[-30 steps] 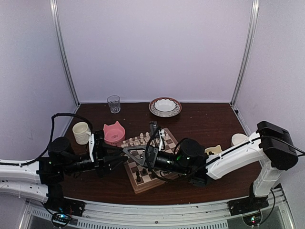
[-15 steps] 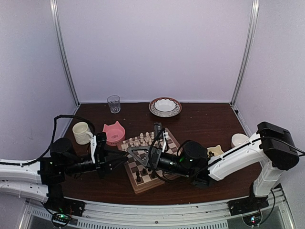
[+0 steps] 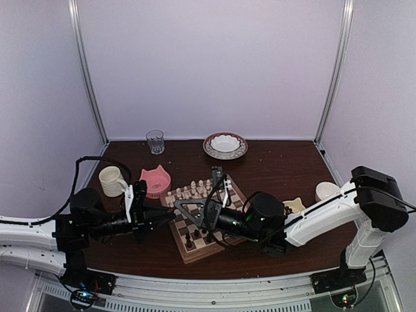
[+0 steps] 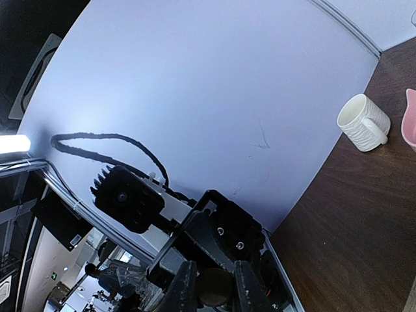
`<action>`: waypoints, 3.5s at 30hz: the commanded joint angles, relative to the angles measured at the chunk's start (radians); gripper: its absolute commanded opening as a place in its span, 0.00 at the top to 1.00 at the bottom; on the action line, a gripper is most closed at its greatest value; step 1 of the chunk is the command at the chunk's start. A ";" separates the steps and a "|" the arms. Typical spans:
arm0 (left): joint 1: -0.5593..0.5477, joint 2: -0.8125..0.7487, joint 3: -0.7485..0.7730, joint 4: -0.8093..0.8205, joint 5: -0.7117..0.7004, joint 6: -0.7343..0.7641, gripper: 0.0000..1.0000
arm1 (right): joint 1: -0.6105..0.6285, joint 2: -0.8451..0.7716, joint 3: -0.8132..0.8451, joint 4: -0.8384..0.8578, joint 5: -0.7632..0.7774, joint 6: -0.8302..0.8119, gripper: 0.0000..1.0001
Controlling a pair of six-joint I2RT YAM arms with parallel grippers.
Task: Set up the chess pieces on the board
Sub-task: Pass from the right arm to the left, then pass from the left arm to the right
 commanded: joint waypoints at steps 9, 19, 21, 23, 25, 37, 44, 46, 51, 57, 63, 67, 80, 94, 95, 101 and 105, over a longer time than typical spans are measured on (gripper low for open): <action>0.003 0.009 0.055 -0.040 -0.026 0.007 1.00 | -0.007 -0.105 -0.083 -0.031 0.021 -0.069 0.40; 0.002 0.137 0.158 -0.164 0.006 -0.002 1.00 | 0.001 -0.578 -0.001 -1.043 0.165 -0.521 0.33; 0.003 0.161 0.171 -0.175 0.010 -0.001 1.00 | 0.015 -0.637 0.073 -1.240 0.191 -0.644 0.34; 0.002 0.181 0.180 -0.180 0.017 0.001 1.00 | 0.028 -0.681 0.149 -1.396 0.233 -0.729 0.34; 0.003 0.197 0.188 -0.188 0.022 0.001 1.00 | 0.035 -0.700 0.220 -1.509 0.274 -0.781 0.33; 0.002 0.262 0.217 -0.209 0.019 -0.008 1.00 | 0.034 -0.632 0.200 -1.480 0.317 -1.199 0.28; 0.002 0.290 0.225 -0.216 -0.002 -0.009 1.00 | 0.148 -0.536 0.231 -1.430 0.330 -1.565 0.32; 0.002 0.299 0.232 -0.223 0.000 -0.009 1.00 | 0.188 -0.491 0.222 -1.378 0.387 -1.663 0.32; 0.003 0.320 0.241 -0.228 0.002 -0.007 1.00 | 0.260 -0.345 0.247 -1.312 0.533 -1.822 0.33; 0.002 0.333 0.249 -0.233 0.015 -0.011 1.00 | 0.269 -0.219 0.295 -1.257 0.665 -1.866 0.34; 0.002 0.332 0.250 -0.236 0.017 -0.013 1.00 | 0.269 -0.163 0.303 -1.187 0.757 -1.910 0.37; 0.003 0.334 0.251 -0.236 0.020 -0.012 1.00 | 0.270 -0.142 0.314 -1.199 0.772 -1.933 0.43; 0.003 0.341 0.259 -0.248 0.025 -0.008 1.00 | 0.257 -0.039 0.360 -1.193 0.861 -1.985 0.55; 0.002 0.334 0.260 -0.257 0.025 -0.005 1.00 | 0.237 -0.059 0.318 -1.181 0.847 -1.971 0.84; 0.003 0.333 0.260 -0.257 0.026 -0.005 1.00 | 0.237 -0.060 0.316 -1.182 0.841 -1.967 0.87; 0.002 0.326 0.254 -0.251 0.039 -0.004 1.00 | 0.236 -0.067 0.298 -1.181 0.823 -1.958 0.91; 0.003 0.328 0.255 -0.251 0.045 -0.004 1.00 | 0.229 -0.066 0.297 -1.189 0.805 -1.952 0.70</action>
